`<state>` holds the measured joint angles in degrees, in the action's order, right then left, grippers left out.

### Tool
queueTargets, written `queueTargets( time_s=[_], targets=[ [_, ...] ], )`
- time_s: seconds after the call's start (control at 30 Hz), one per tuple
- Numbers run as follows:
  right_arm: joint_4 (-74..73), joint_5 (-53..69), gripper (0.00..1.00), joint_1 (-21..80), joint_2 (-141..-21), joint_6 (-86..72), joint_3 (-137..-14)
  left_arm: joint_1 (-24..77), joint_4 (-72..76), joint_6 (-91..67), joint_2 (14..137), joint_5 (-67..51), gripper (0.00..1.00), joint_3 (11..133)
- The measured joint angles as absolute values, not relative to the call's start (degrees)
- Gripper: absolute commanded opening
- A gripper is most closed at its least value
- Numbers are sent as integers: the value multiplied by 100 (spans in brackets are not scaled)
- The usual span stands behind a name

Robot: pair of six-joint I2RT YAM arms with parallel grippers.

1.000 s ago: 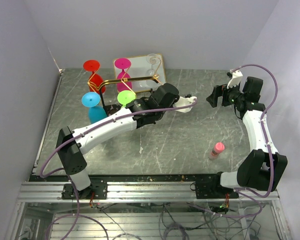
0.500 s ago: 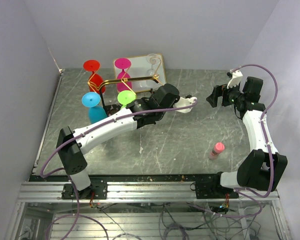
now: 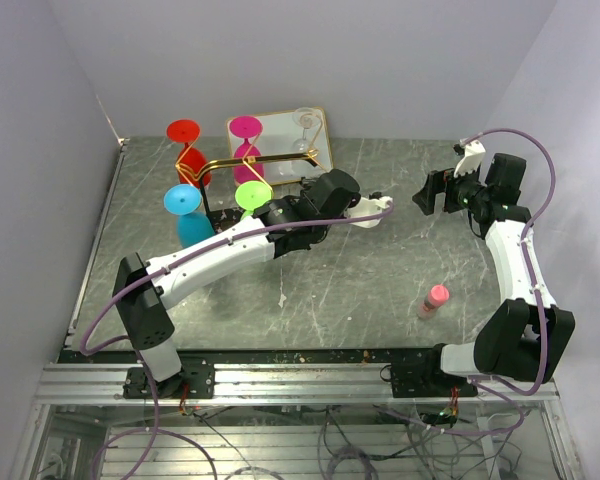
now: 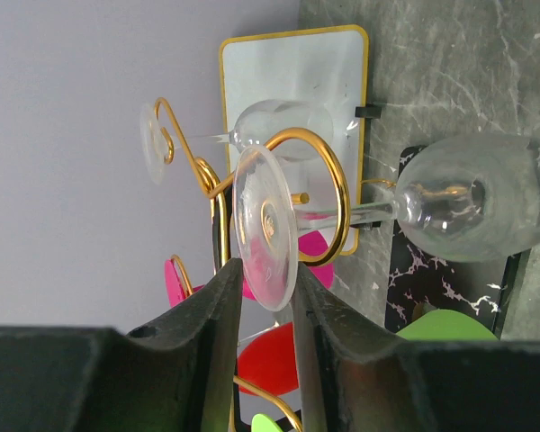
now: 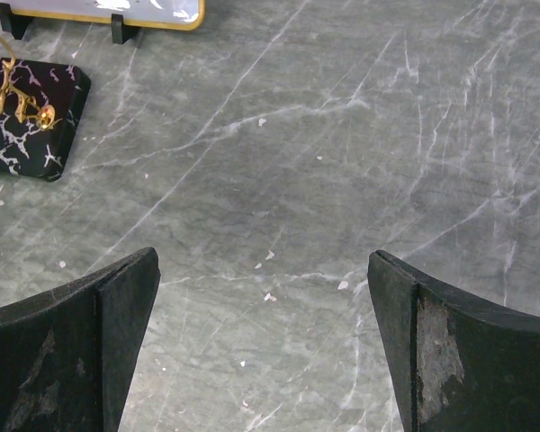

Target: Place the wine glass upside down on the wine glass rack

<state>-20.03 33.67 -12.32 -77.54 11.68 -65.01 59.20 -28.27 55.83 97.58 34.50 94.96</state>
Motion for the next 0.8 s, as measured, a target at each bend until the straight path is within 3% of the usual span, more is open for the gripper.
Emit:
queueTargets(
  time_s=[0.47, 0.8],
  targets=[
    [-2003, 3367, 100, -1232, -7765, 1186, -6501, 5920, -2991, 5625, 9756, 3590, 41, 9496],
    [-2003, 3367, 100, -1232, -7765, 1188, -6501, 5920, -3037, 5662, 9756, 3647, 50, 9494]
  ],
)
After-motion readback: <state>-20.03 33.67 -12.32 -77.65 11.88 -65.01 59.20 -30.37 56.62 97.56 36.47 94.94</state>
